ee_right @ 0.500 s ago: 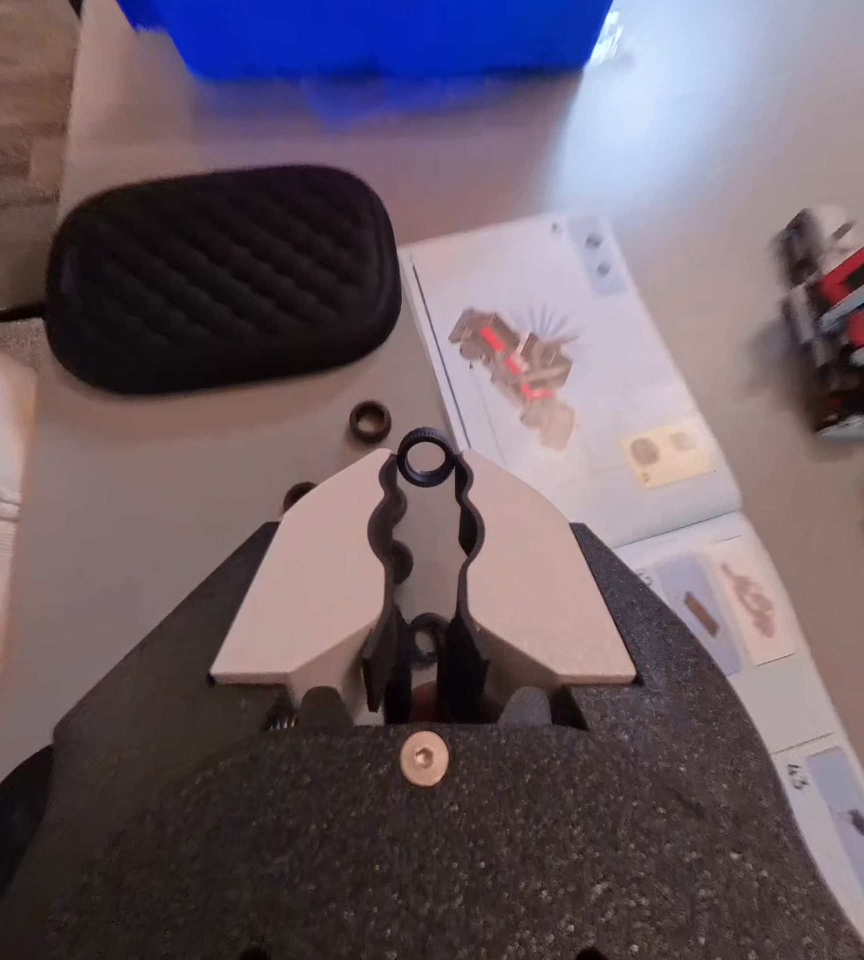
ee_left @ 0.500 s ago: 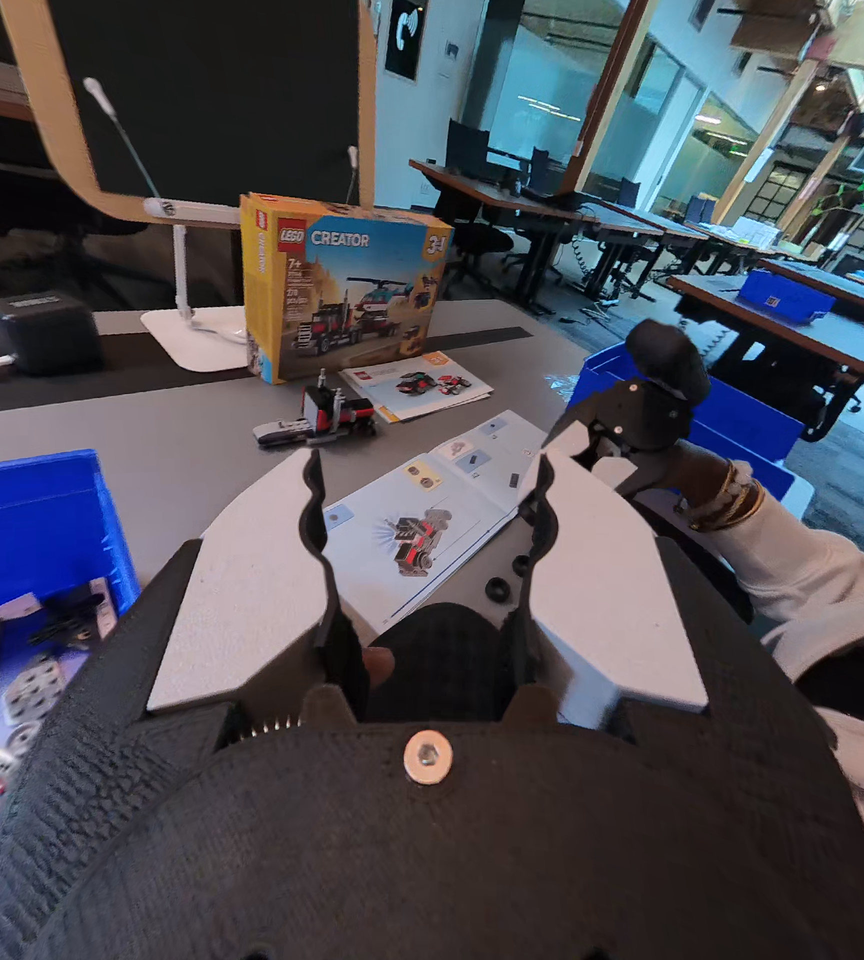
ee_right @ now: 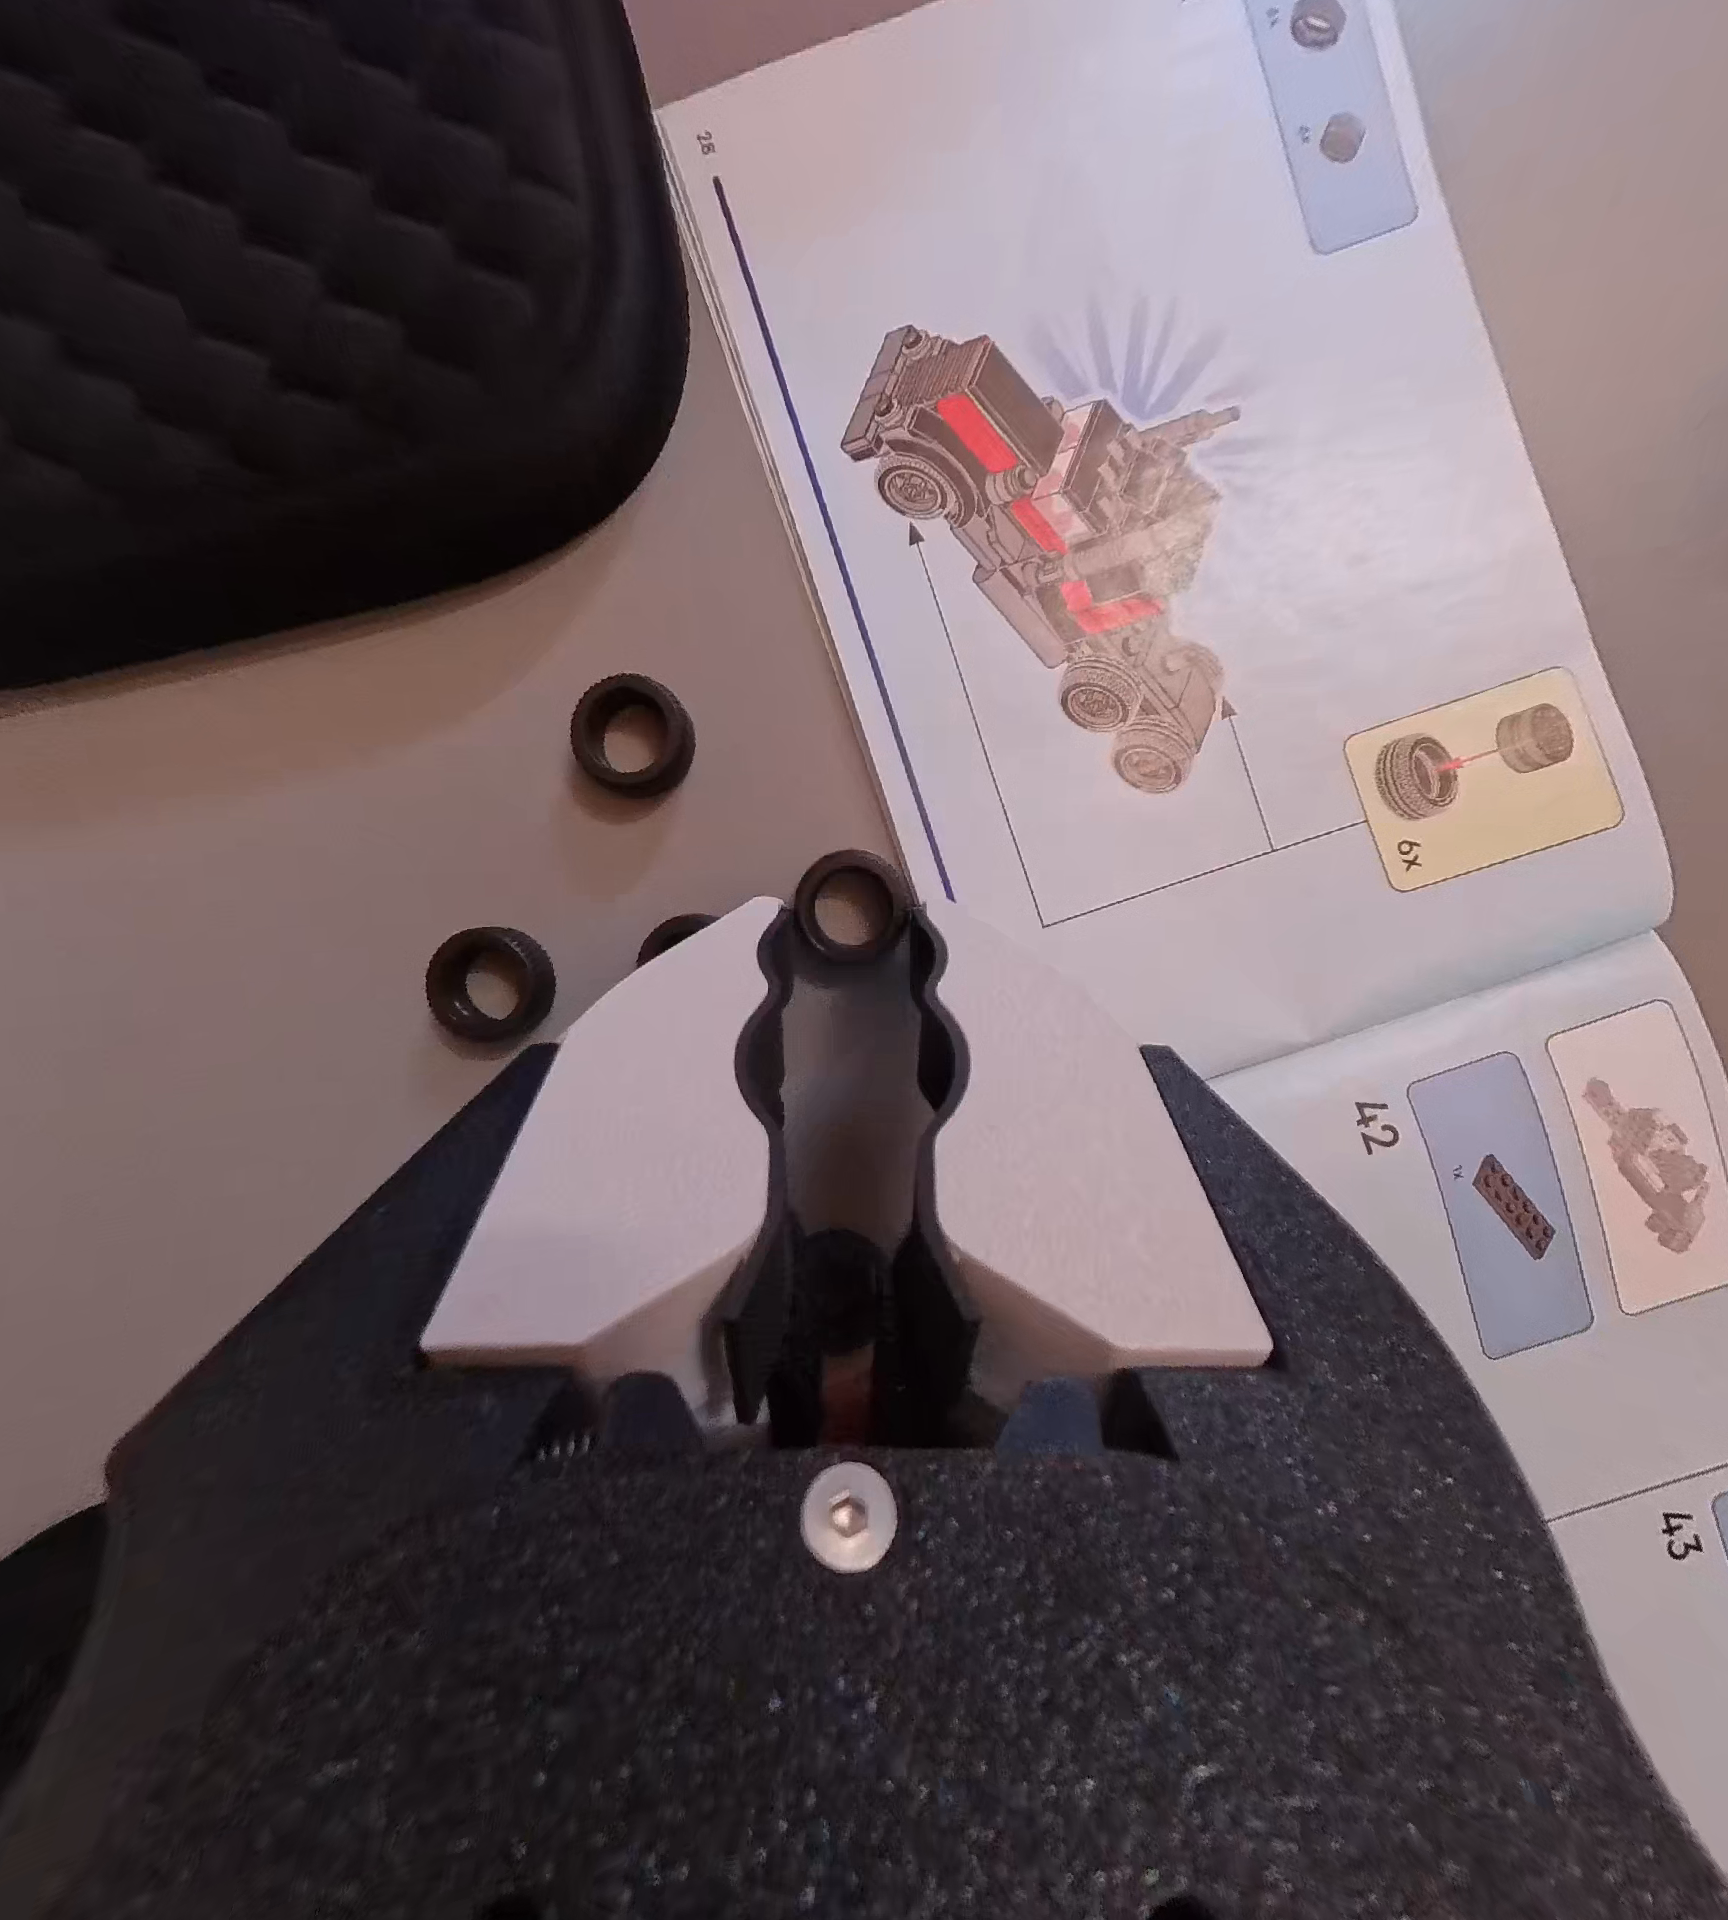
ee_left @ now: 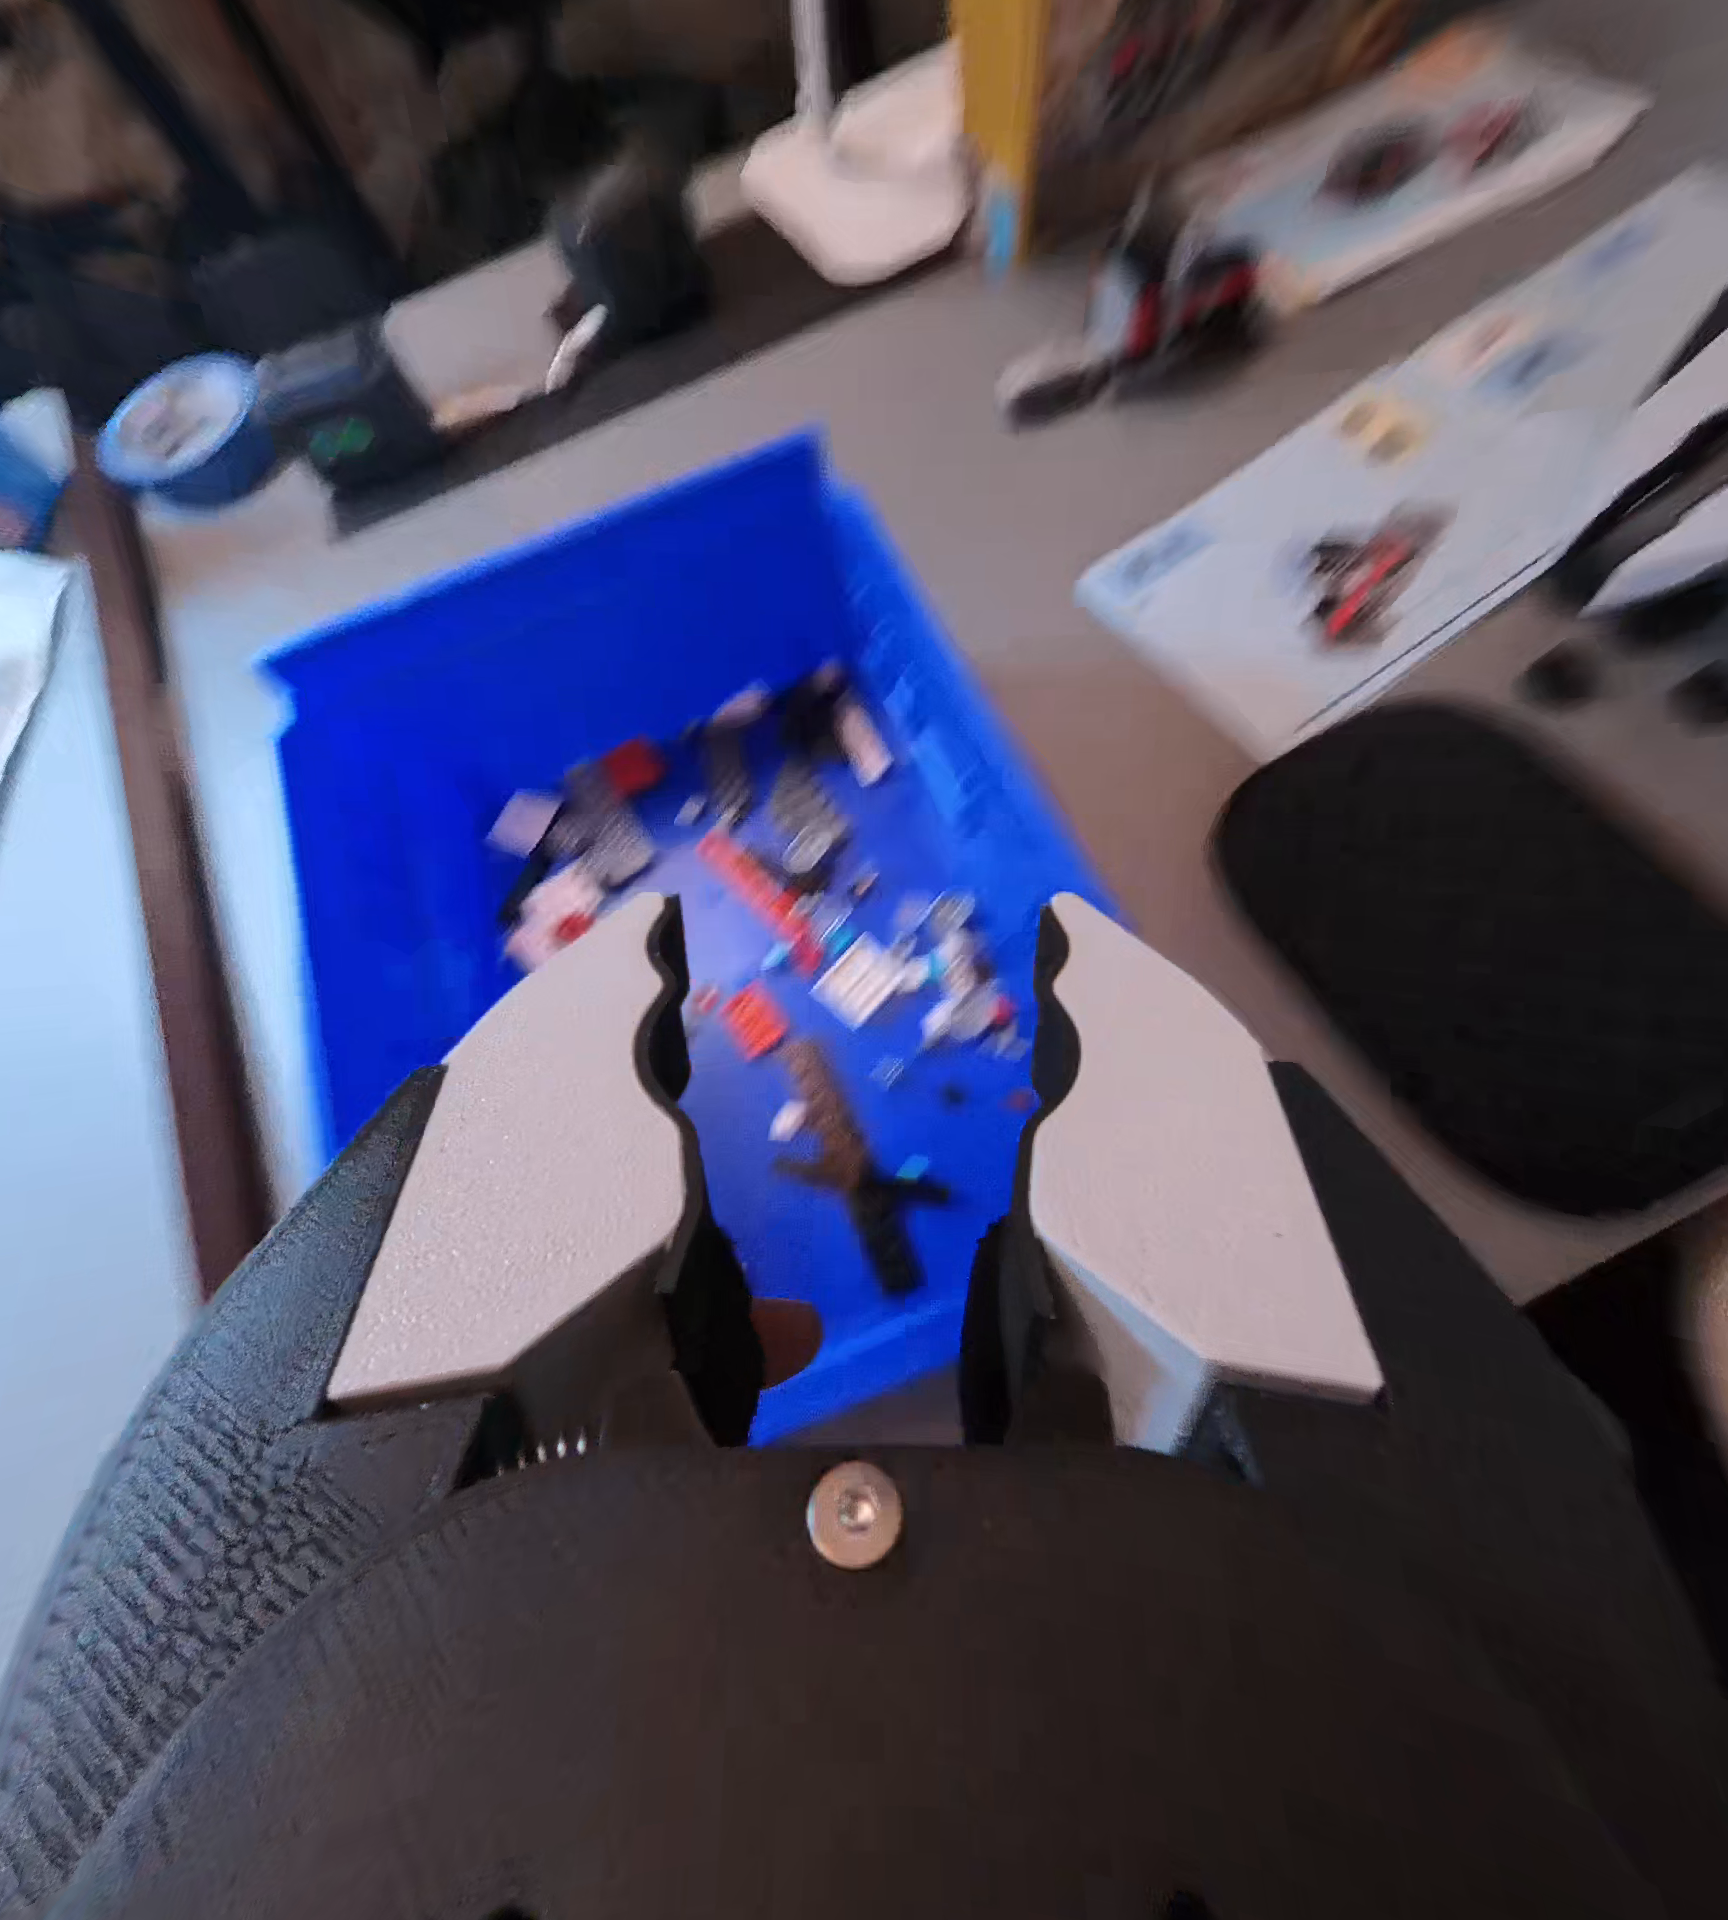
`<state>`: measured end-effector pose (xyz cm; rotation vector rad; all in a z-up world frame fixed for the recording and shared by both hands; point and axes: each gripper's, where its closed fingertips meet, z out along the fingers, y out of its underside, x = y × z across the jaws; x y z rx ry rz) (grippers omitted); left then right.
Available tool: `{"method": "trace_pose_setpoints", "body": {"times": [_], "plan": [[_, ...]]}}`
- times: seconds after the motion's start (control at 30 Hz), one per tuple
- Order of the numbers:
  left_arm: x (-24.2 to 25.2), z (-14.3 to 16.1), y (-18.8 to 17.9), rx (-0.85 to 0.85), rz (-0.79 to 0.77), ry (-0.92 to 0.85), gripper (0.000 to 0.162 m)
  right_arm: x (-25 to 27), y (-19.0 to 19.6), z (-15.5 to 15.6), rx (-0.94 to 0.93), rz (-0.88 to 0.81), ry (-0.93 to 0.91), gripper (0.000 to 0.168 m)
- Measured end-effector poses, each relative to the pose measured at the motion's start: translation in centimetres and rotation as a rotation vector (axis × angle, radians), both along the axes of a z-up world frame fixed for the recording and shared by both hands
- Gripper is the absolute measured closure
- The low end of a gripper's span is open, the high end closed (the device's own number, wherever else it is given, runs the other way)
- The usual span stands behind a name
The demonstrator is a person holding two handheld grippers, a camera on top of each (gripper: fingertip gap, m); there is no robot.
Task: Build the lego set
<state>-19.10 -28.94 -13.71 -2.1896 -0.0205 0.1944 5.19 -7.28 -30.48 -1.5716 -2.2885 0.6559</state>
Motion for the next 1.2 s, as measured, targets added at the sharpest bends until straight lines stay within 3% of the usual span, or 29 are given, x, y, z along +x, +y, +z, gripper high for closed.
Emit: {"method": "trace_pose_setpoints", "body": {"times": [0.17,0.33,0.47,0.8,1.2], "plan": [[-5.6,-4.0,-5.9,-0.268,0.173,0.057,0.101,-0.1,0.0,0.3,-0.021,-0.018,0.01,0.137],[-5.1,-6.8,-7.2,-0.338,0.127,0.007,0.115,0.1,0.3,1.7,-0.061,-0.064,0.083,0.136],[-5.7,-9.4,-8.6,-0.483,0.147,0.016,0.115,0.5,1.0,3.1,-0.073,-0.116,0.158,0.137],[-8.1,-13.0,-7.9,-0.611,0.285,-0.045,0.141,0.7,2.2,4.5,-0.014,-0.167,0.22,0.138],[-8.7,-16.4,-9.0,-0.774,0.387,-0.167,0.141,0.6,2.9,4.5,-0.004,-0.182,0.227,0.14]]}}
